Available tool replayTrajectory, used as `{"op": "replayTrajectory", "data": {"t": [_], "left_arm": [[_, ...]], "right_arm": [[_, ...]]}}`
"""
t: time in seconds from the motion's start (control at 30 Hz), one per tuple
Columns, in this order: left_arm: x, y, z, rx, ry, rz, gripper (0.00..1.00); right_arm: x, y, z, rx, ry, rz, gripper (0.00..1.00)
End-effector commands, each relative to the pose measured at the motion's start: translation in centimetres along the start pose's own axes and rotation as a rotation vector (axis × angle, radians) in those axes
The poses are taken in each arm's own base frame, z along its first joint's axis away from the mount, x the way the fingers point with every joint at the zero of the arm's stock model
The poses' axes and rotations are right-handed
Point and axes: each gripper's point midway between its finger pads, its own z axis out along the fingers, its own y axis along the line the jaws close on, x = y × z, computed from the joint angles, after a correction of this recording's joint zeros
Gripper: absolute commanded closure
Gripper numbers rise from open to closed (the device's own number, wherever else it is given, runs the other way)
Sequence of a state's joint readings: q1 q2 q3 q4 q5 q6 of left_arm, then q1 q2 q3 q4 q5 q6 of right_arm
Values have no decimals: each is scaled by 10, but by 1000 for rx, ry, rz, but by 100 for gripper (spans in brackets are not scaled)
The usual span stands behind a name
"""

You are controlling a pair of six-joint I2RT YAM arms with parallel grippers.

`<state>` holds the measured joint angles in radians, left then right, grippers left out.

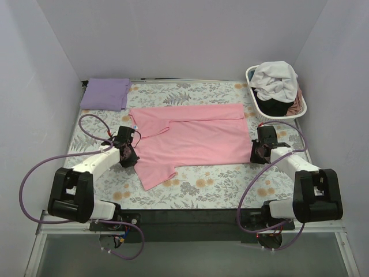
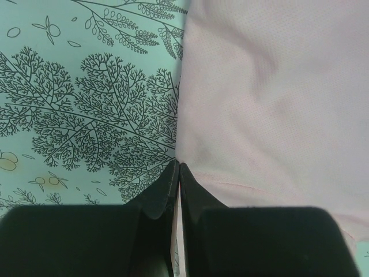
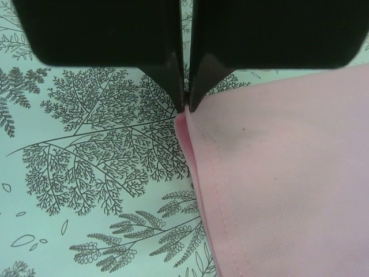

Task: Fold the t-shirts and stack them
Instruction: Fold the tshirt

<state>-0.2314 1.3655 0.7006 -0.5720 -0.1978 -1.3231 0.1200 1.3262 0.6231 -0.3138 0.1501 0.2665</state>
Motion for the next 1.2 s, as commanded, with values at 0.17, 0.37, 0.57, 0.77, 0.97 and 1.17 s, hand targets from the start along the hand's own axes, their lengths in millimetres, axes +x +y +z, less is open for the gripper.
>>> {"op": "replayTrajectory", "data": {"t": [0.17, 0.37, 0.57, 0.77, 0.97, 1.17], "left_arm": [[-25, -4, -24, 39, -114, -29, 100], [-45, -14, -38, 54, -155, -30, 100], [-89, -42, -40, 75, -184, -35, 100], [-137, -62, -32, 72, -224, -58, 100], [-162, -75, -7, 87, -217, -82, 100], [-175, -68, 14, 73, -194, -124, 100]], "right_arm": [[-1, 0, -20, -14, -16, 10, 99], [-40, 6, -41, -28, -81, -33, 99], [-87, 21, -43, -56, -119, -38, 99], [-116, 26, -25, -31, -105, -46, 99], [-140, 32, -3, -14, -101, -48, 99], [-157, 26, 13, 33, -113, -47, 99]]}}
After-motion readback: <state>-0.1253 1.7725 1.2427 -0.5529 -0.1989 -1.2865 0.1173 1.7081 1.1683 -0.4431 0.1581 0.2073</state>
